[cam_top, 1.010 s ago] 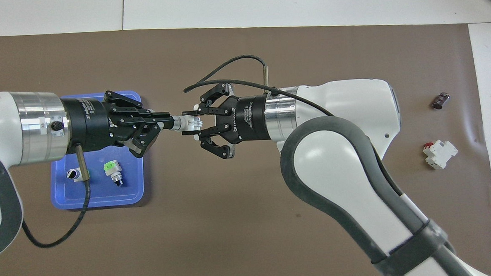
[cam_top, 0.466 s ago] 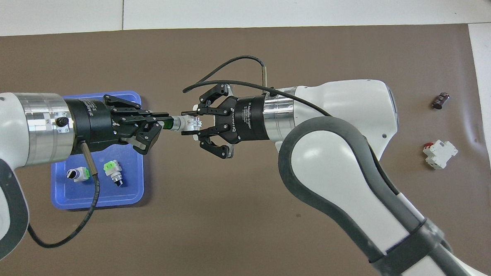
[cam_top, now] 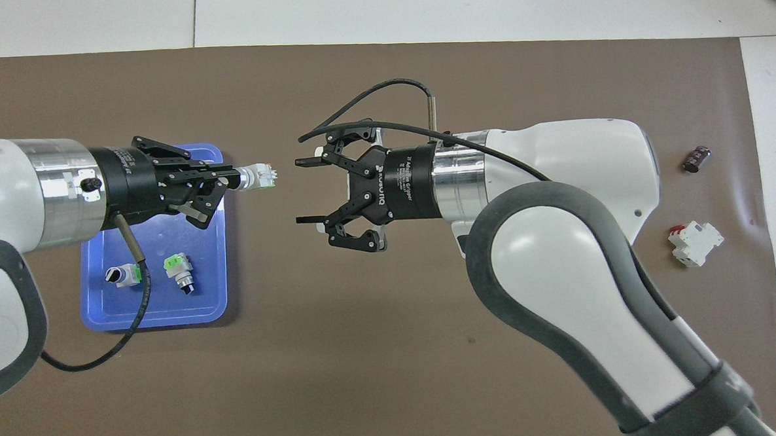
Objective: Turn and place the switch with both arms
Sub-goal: 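Open the right gripper and pull it back while the left gripper holds the switch, then lower the switch into the blue tray with the left gripper while the right gripper retracts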
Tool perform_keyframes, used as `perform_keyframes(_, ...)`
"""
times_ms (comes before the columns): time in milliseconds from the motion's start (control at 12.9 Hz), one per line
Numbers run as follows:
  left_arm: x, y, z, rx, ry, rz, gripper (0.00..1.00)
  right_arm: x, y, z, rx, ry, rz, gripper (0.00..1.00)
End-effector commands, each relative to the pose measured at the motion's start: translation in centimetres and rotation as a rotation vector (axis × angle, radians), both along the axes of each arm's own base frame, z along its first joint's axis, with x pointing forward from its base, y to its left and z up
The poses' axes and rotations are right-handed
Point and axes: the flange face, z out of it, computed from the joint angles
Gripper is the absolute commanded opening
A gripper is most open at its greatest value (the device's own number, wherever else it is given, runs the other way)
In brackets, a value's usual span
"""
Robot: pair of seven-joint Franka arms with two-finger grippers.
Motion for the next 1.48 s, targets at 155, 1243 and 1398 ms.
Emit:
perform_keyframes(155, -0.7, -0.7, -0.7, 0.192, -0.089, -0.177, 0.0, 1.1, -5.4, 0.0, -0.351, -0.286, 0.137, 1.0)
perform_keyframes(1243, -4.3, 0.3, -3.7, 0.517, -0.333, -1.456, 0.0, 2.1, -35.5, 3.3, -1.089, -0.706, 0.996, 1.0)
perform_keyframes(1398, -4.6, 0.6, -3.7, 0.539, -0.352, -1.597, 0.0, 1.0, -37.1, 6.6, -1.064, -0.705, 1.082, 1.0)
